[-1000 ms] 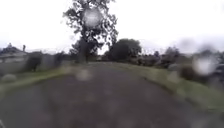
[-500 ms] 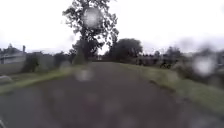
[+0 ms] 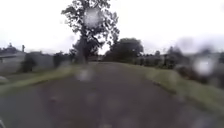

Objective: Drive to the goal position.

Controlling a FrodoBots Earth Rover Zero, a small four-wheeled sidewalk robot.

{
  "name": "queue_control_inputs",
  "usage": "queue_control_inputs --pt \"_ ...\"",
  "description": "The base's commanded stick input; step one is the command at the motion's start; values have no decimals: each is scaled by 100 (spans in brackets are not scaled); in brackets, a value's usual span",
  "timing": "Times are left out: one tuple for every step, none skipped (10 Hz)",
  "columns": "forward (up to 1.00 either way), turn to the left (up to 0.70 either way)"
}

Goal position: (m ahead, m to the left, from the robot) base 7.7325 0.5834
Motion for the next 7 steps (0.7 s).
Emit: queue_control_inputs --pt "100 0" --pt "100 0" --pt "100 0" --pt "100 0" --pt "100 0" --pt "100 0" --pt "100 0"
